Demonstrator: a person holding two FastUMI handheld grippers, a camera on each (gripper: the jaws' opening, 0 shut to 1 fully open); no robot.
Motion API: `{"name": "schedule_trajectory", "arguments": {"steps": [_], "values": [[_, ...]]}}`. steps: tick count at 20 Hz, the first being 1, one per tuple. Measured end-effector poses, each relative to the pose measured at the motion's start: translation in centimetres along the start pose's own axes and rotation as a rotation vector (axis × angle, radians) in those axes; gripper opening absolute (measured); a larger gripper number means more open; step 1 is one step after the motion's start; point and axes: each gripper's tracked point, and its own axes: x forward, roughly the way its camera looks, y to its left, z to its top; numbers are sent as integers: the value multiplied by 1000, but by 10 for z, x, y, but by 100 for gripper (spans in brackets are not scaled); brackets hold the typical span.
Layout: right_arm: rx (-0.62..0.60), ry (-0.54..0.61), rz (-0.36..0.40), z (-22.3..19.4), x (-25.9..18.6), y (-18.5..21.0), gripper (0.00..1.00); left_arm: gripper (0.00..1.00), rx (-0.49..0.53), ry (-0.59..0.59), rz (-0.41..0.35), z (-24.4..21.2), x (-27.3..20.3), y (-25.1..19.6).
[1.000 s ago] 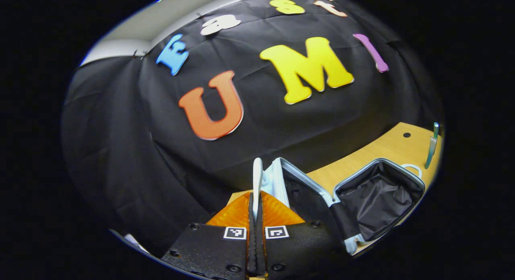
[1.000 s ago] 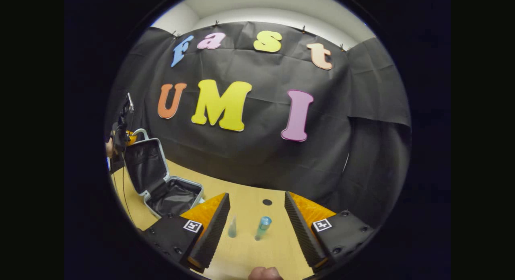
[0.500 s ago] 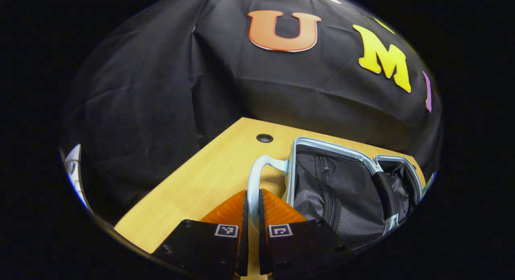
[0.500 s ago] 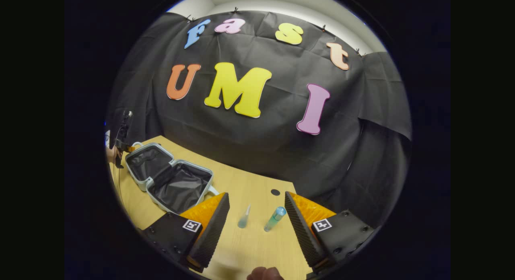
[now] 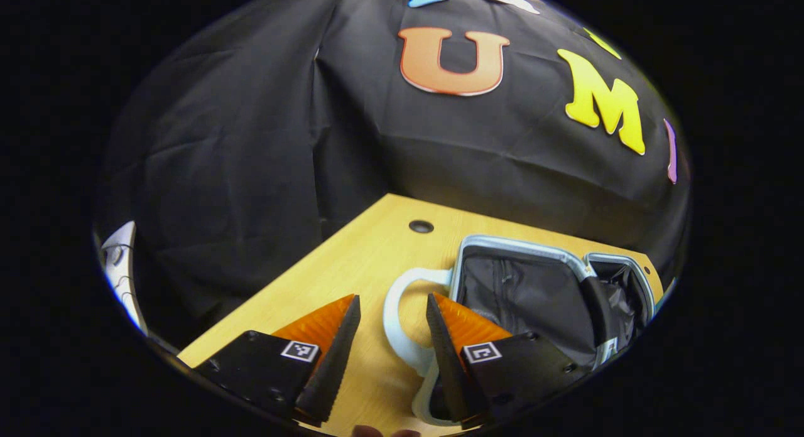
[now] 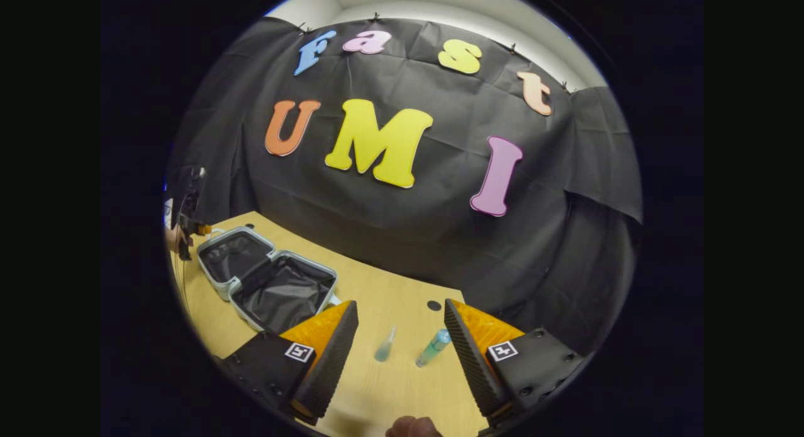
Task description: First open the suitcase, pack the skin care products into it, and then close the suitcase.
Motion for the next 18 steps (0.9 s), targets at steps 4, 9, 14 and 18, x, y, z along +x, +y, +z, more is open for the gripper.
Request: {"name": "schedule_trajectory", "arguments": {"steps": [4, 9, 14, 18], "values": [[55, -26, 38, -5, -2, -3, 82, 80, 117, -177, -4, 61, -65, -74], [128, -32, 21, -25, 0, -38, 82, 99, 151, -261, -125, 72, -145, -227], [185, -13, -24, -56, -5, -96, 81, 100, 100, -204, -251, 26, -202, -351], [251, 47, -55, -95, -7, -137, 81, 100, 120, -107, -376, -22, -224, -436]]}}
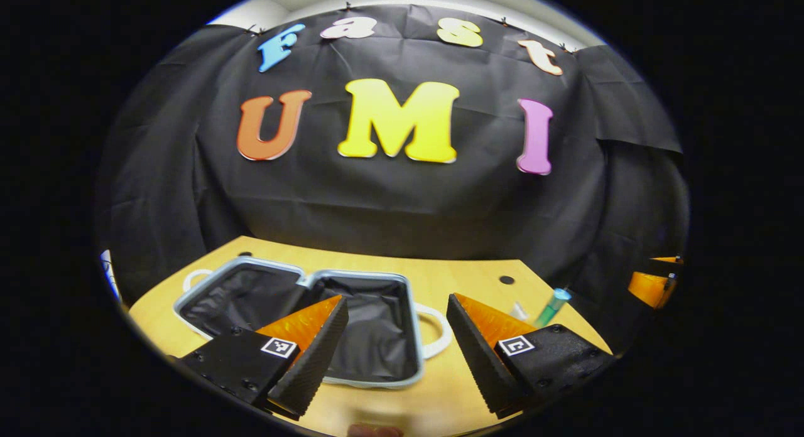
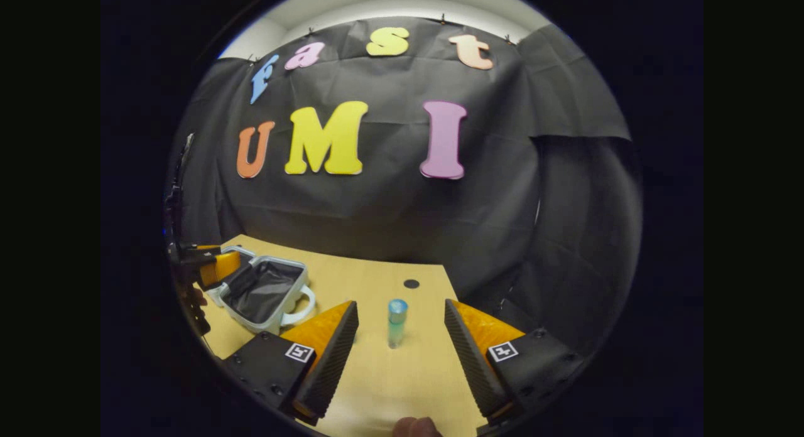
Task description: First open the suitcase, pack the skin care products into it, and then close the suitcase.
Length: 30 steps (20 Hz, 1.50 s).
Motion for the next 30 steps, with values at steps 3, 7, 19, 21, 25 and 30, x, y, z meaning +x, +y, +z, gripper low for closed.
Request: {"name": "schedule_trajectory", "arguments": {"steps": [3, 7, 19, 21, 25, 30], "values": [[5, 44, -28, -19, 3, -32, 81, 100, 64, 35, -92, -25, 5, -59], [18, 95, -63, -38, 1, -67, 82, 100, 101, 107, -200, -68, 26, -118], [75, 221, -90, -74, -9, -95, 83, 100, 115, 320, -219, -161, 128, -143], [76, 220, -92, -74, -4, -100, 82, 83, 110, 344, -214, -166, 136, -145], [71, 245, -79, -82, 13, -99, 83, 43, 125, 404, -203, -172, 141, -141], [55, 283, 30, -104, 43, -66, 82, 42, 85, 417, -228, -150, 117, -130]]}}
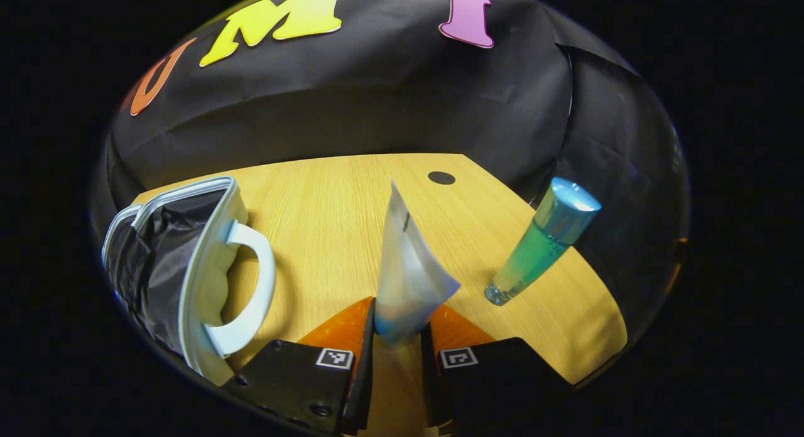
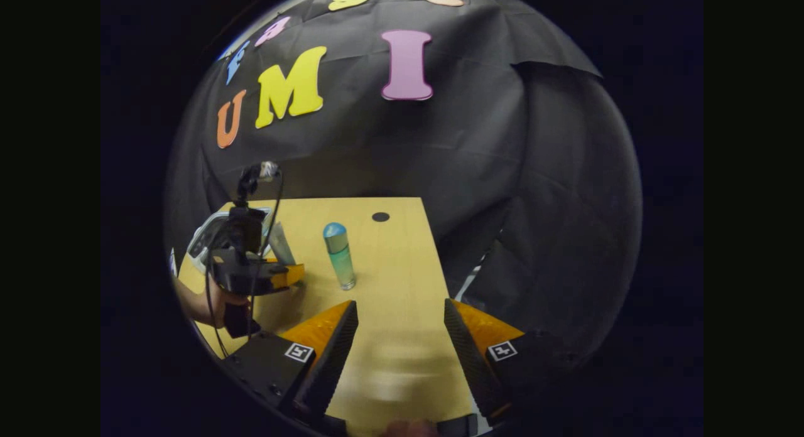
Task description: First open the suitcase, pack the skin care products into it, and then close the suitcase.
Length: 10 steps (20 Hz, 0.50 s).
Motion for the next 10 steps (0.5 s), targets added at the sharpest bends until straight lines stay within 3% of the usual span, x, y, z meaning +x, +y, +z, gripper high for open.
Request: {"name": "schedule_trajectory", "arguments": {"steps": [1, 3, 4, 5, 10], "values": [[-9, -1, 18, 0, 11, 9, 83, 36, -2, -9, -15, 5, -14, -1], [-15, -7, 58, 0, 32, 28, 82, 41, 8, -33, -29, 14, -44, 3], [-15, -5, 78, 0, 44, 39, 82, 35, 8, -35, -36, 16, -58, 3], [-14, -5, 97, -1, 56, 48, 82, 35, 4, -38, -43, 16, -73, 4], [15, 7, 174, -1, 116, 90, 81, 35, -68, -33, 6, 19, -147, 30]]}}
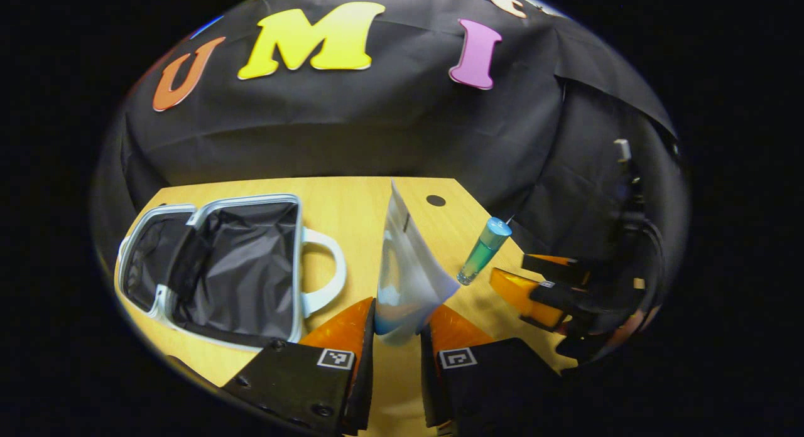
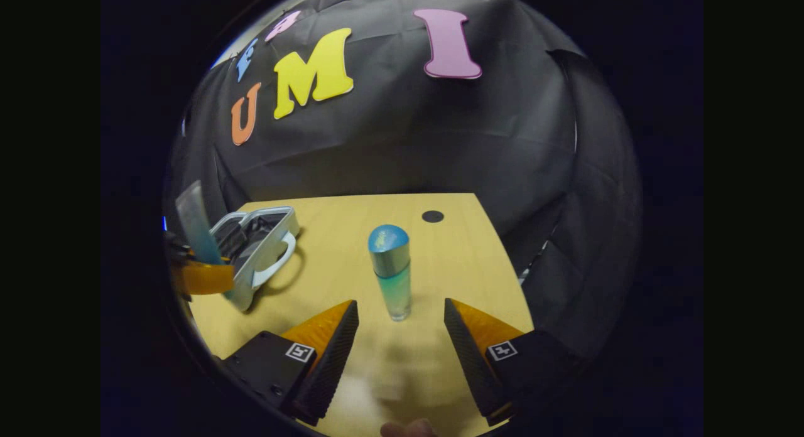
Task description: First open the suitcase, pack the skin care products into it, and then close the suitcase.
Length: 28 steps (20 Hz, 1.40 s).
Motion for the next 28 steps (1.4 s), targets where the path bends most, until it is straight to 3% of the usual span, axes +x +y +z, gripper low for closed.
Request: {"name": "schedule_trajectory", "arguments": {"steps": [4, 9, 13, 17, 20, 23, 25, 28], "values": [[21, 44, 5, -8, 46, 7, 80, 35, -30, -16, 86, 6, -34, 44], [36, 72, -25, -16, 73, 7, 73, 35, -104, -16, 195, -4, -68, 101], [32, 76, -50, -12, 82, 0, 39, 35, -127, -21, 239, 0, -87, 143], [40, 101, -45, -11, 70, 3, 32, 35, -142, 31, 190, 6, -78, 171], [55, 100, 30, -1, 35, 21, 30, 35, -130, 160, 135, 0, -59, 194], [72, 107, 109, 6, -10, 37, 30, 35, -188, 344, 43, -16, -31, 207], [104, 129, 142, 3, -35, 40, 30, 35, -236, 529, 38, -38, -22, 219], [176, 129, 170, 6, -74, 42, 30, 35, -281, 697, 4, -52, 5, 230]]}}
